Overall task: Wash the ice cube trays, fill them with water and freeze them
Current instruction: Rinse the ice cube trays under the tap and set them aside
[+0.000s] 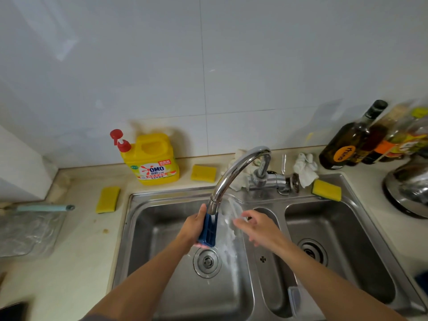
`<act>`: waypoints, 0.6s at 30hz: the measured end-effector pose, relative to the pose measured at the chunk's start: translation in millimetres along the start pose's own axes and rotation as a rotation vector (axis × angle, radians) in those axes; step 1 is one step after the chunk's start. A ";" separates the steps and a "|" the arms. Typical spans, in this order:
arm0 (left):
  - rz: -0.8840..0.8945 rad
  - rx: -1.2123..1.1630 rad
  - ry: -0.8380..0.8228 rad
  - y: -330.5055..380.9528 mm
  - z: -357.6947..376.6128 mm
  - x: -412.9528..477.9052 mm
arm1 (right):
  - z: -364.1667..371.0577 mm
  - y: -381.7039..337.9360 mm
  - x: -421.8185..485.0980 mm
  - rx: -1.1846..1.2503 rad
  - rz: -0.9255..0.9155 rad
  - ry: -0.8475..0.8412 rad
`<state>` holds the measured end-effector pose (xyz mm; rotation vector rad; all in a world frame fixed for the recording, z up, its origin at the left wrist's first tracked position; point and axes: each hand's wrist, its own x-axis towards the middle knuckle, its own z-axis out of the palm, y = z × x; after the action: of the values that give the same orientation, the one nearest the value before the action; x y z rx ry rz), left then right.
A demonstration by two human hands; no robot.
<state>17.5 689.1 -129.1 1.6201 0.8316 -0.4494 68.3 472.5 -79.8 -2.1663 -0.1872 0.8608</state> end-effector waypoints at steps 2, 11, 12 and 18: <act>-0.044 -0.112 -0.040 -0.8 6.1 0.8 | -0.2 5.4 -5.8 -0.049 -0.008 -0.008; -0.036 -0.458 -0.138 8.2 17.8 -16.8 | -12.7 34.6 -41.1 -0.198 -0.002 0.015; -0.022 -0.418 -0.128 7.5 19.5 -18.6 | -15.4 39.0 -45.4 -0.253 0.004 0.021; 0.050 -0.386 -0.082 6.2 33.7 -25.9 | -19.6 81.6 -75.1 -0.518 0.070 0.045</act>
<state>9.8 649.4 -114.5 1.2546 0.7617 -0.2963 12.3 375.3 -90.1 -2.6835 -0.3442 0.8711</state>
